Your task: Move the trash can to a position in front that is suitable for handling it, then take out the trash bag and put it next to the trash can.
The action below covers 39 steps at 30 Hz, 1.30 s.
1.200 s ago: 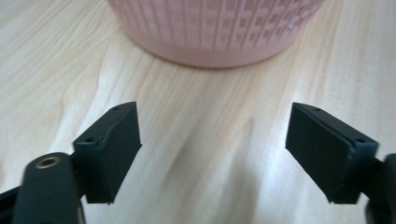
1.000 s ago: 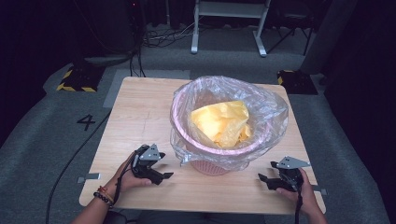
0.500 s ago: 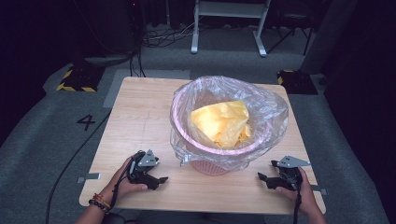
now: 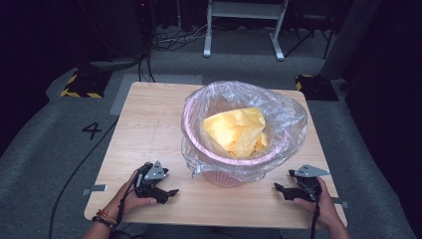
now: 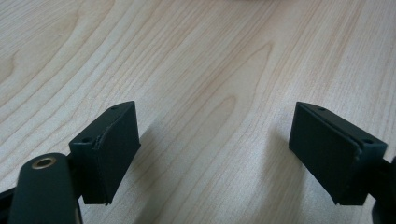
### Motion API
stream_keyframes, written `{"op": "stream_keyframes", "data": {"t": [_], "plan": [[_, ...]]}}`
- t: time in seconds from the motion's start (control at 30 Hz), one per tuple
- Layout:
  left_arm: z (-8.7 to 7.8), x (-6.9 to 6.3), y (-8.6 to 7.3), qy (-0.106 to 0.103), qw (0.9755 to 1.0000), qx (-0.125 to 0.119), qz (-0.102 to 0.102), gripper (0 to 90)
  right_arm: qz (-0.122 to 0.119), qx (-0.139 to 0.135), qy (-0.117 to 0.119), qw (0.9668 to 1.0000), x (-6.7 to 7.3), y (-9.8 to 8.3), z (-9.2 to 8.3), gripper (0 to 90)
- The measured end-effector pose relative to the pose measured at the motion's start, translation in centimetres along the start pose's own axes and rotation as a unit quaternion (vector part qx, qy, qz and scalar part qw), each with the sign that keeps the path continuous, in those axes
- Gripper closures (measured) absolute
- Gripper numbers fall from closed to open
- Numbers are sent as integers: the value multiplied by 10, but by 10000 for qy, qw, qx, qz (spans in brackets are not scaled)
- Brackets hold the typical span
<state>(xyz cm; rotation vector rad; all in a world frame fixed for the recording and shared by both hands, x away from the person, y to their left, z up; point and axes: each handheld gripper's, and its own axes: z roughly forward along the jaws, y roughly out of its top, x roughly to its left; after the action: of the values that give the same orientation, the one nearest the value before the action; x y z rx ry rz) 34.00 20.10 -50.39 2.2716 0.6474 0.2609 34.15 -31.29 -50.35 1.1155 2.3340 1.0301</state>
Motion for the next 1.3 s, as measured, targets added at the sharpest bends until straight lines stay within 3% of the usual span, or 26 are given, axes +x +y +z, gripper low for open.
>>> {"op": "stream_keyframes", "data": {"t": [0.17, 0.9, 1.27, 1.3], "plan": [[0, 3, 0, -102, 9999, 1, 87, 159, 13, -4, -1, 10000, 0, 1, 1, 171], [0, 4, 0, -118, 9999, 3, 87, 158, 12, -6, -3, 10000, 0, 1, 1, 171], [3, 7, 3, 53, 10000, 19, -34, 152, 21, -4, -10, 10000, 0, 1, 1, 171], [3, 8, 4, 69, 10000, 31, -45, 152, 78, -37, -91, 9999, 0, 0, 0, 208]]}}
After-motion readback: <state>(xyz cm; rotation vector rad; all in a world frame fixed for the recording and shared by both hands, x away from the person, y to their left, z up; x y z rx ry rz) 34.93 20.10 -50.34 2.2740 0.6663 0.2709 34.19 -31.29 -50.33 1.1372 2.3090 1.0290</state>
